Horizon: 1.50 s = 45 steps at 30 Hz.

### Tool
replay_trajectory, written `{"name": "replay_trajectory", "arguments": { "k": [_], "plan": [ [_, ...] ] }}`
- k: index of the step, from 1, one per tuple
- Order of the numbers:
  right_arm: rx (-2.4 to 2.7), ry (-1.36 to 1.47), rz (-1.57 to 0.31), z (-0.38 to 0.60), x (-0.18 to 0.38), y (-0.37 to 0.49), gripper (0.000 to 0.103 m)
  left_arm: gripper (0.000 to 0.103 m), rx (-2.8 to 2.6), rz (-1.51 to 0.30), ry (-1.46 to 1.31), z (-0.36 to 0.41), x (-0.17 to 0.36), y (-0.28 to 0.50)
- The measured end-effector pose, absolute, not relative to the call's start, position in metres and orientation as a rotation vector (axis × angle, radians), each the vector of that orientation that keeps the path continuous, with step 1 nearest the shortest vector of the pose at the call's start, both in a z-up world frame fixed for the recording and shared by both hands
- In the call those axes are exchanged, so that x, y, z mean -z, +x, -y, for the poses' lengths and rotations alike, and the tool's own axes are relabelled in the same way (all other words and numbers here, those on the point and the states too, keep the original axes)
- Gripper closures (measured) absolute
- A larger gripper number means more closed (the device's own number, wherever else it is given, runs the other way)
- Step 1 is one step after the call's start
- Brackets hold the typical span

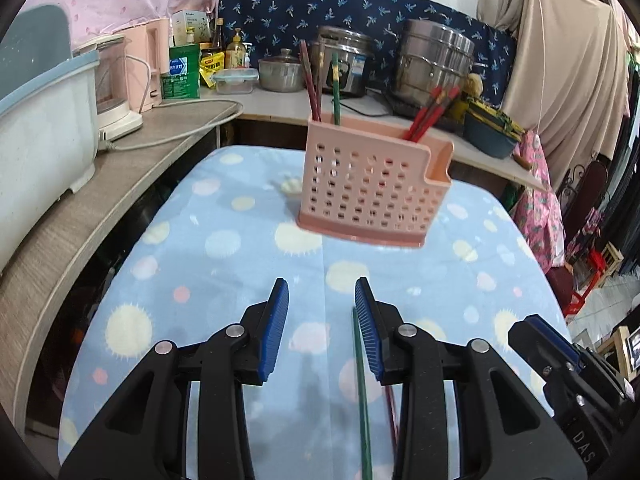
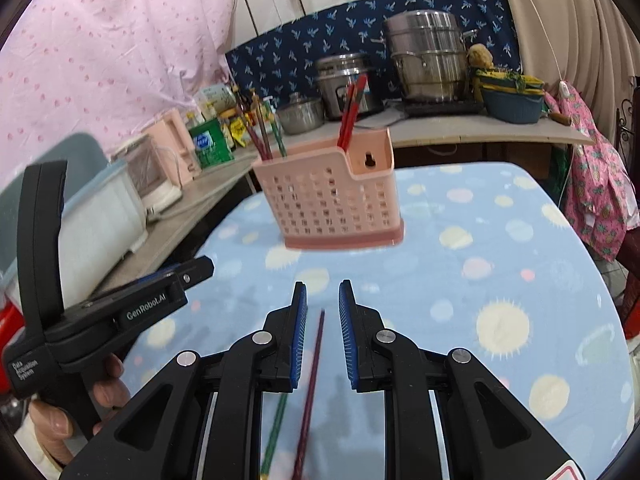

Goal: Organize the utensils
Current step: 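Move both open tools back over the last two chopsticks, then close the right tool on the dark red chopstick while the left tool grasps the green chopstick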

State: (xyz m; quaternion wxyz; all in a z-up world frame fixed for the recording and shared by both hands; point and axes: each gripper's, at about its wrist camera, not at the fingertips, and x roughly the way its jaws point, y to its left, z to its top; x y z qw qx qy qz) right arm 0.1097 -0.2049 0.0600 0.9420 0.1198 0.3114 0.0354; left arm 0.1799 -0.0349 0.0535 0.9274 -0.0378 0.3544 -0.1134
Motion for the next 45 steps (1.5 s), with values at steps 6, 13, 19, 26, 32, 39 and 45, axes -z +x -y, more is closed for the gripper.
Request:
{"name": "replay_trajectory", "arguments": {
  "k": [6,13,19,26,32,39,45],
  "plan": [
    [-0.074,0.204,-0.716,0.197,-0.026,0.081,0.085,0.070,0.239,-0.784,-0.047,0.034,-0.020,0.152],
    [-0.082,0.140,-0.786,0.179,0.006,0.052,0.085,0.070,0.249,-0.816,-0.041,0.027,0.002,0.123],
    [-0.107,0.129,-0.837,0.166,0.026,0.034,0.085,0.070,0.260,-0.856,-0.021,0.023,0.023,0.100],
    [-0.128,0.112,-0.856,0.154,0.034,0.024,0.085,0.065,0.271,-0.879,-0.012,0.021,0.032,0.082],
    [-0.138,0.111,-0.866,0.147,0.038,0.023,0.085,0.062,0.274,-0.889,-0.009,0.019,0.035,0.075],
    [-0.129,0.080,-0.865,0.143,0.042,0.021,0.089,0.058,0.280,-0.887,-0.007,0.020,0.035,0.070],
    [-0.093,0.077,-0.856,0.151,0.043,0.018,0.096,0.054,0.307,-0.881,0.004,0.028,0.031,0.064]
  ]
}}
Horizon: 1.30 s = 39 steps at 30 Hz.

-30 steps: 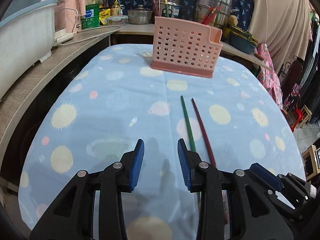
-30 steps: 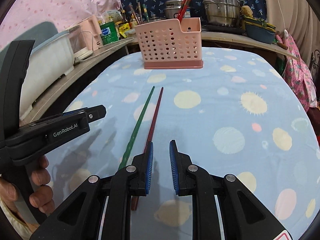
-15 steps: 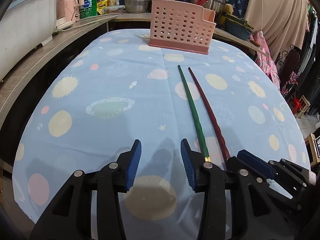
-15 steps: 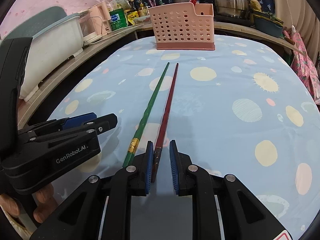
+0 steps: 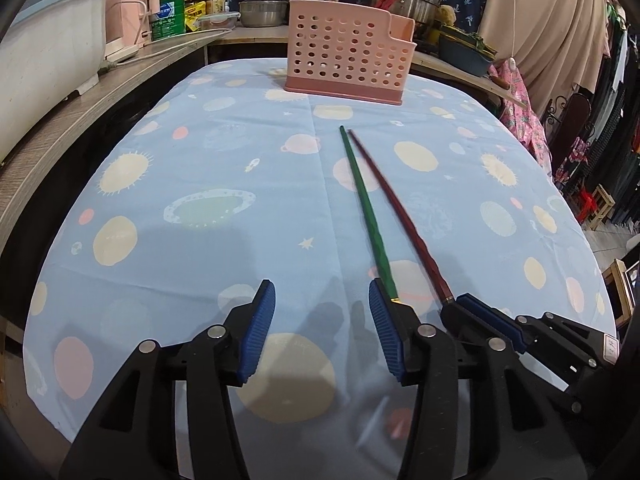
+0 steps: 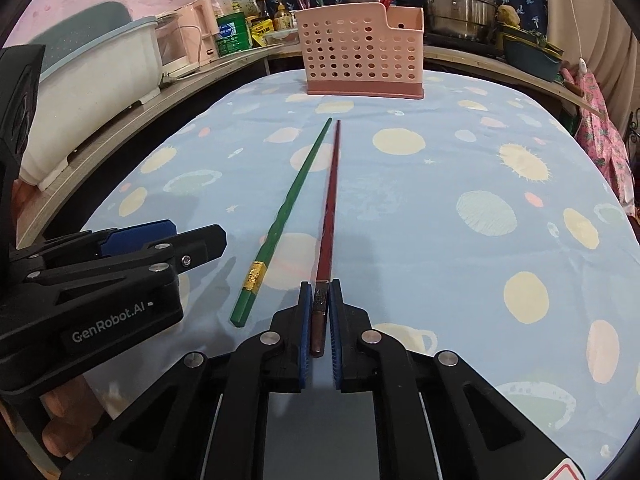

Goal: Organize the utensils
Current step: 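Close the right tool on the dark red chopstick while the left tool grasps the green chopstick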

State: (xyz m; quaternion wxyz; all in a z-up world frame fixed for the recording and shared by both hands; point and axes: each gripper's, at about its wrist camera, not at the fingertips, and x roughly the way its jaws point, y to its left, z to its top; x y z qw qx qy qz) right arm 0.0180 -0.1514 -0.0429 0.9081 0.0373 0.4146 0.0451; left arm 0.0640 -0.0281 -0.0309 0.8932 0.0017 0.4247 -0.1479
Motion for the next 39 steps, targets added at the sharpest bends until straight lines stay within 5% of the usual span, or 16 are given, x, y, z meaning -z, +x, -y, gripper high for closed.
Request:
{"name": "replay_trajectory", "arguments": {
  "k": [25,30,39],
  "plan": [
    [-0.044,0.130,-0.843,0.178,0.043,0.008,0.096,0.052,0.341,-0.898,0.079,0.057,0.044,0.055],
    [-0.044,0.129,-0.842,0.178,0.043,0.008,0.096,0.058,0.331,-0.895,0.079,0.055,0.045,0.055],
    [-0.042,0.128,-0.840,0.177,0.043,0.007,0.096,0.085,0.310,-0.899,0.076,0.048,0.044,0.057]
  ]
}}
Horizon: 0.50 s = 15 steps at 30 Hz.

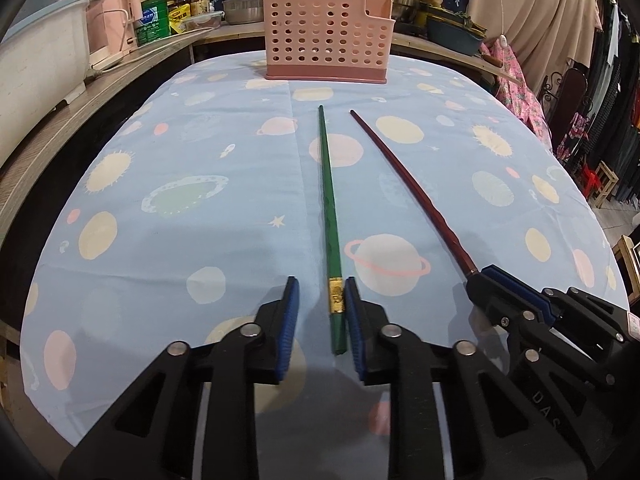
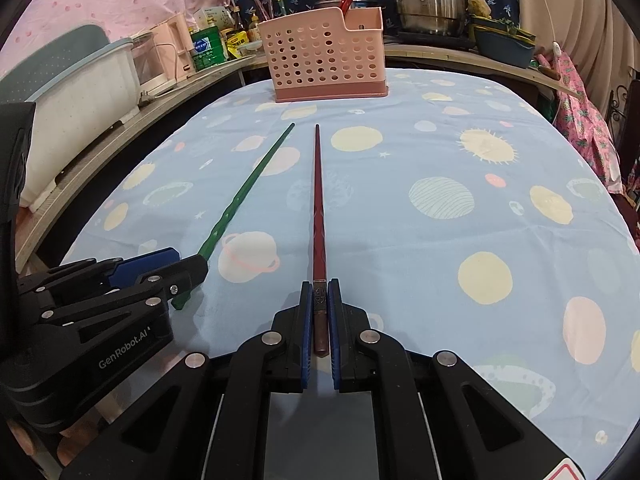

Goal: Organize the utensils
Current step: 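Close the right tool on the dark red chopstick while the left tool grasps the green chopstick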

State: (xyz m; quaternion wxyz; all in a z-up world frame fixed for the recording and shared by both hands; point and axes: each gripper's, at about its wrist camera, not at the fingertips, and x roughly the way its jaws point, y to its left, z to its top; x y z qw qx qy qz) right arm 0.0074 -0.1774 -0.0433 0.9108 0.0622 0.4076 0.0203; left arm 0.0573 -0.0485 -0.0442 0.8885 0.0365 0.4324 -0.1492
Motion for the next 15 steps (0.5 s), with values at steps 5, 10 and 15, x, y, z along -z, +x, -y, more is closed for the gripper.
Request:
{"name": "replay_trajectory", "arguments": {
  "k": [5,10,15],
  "plan": [
    [-0.042,0.126,-0.841,0.1775,0.0433,0.0074,0.096,0.094,0.313,-0.906,0.072,0.0473,0.0441,0.0582],
    [-0.042,0.129,-0.840,0.1773,0.0435,0.0071,0.096,0.096,0.314,-0.913,0.065,0.0465,0.0440,0.0588],
    [-0.042,0.128,-0.840,0.1773,0.0435,0.0071,0.096,0.096,0.314,-0.914,0.066,0.0464,0.0439,0.0590]
  ]
}}
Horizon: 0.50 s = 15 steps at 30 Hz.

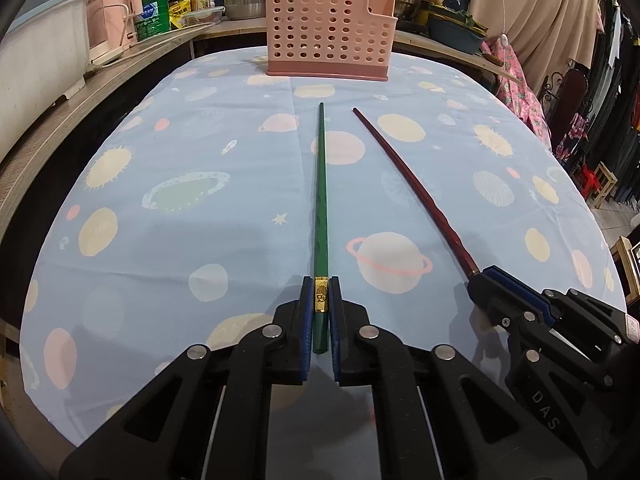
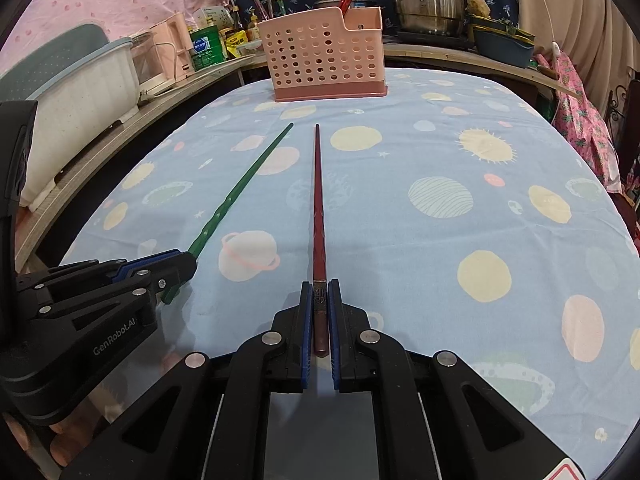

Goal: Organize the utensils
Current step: 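Close the right tool on the dark red chopstick while the left tool grasps the green chopstick, then lift both held chopsticks and carry them over the pink basket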

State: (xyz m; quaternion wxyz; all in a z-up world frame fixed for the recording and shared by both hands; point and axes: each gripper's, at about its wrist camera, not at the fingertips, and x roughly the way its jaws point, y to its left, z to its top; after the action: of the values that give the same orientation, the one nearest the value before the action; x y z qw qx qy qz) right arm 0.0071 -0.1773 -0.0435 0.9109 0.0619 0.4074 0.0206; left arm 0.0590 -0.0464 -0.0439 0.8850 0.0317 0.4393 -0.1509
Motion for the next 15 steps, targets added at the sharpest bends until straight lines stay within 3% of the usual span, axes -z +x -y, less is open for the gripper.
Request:
{"name": "replay_trajectory", "arguments": {
  "k": [15],
  "plan": [
    [-0.039,0.154,-0.814,0.184,0.029,0.008,0.096,0.096,0.306,-0.932,0.001,0.032,0.033,0.064]
  ]
}}
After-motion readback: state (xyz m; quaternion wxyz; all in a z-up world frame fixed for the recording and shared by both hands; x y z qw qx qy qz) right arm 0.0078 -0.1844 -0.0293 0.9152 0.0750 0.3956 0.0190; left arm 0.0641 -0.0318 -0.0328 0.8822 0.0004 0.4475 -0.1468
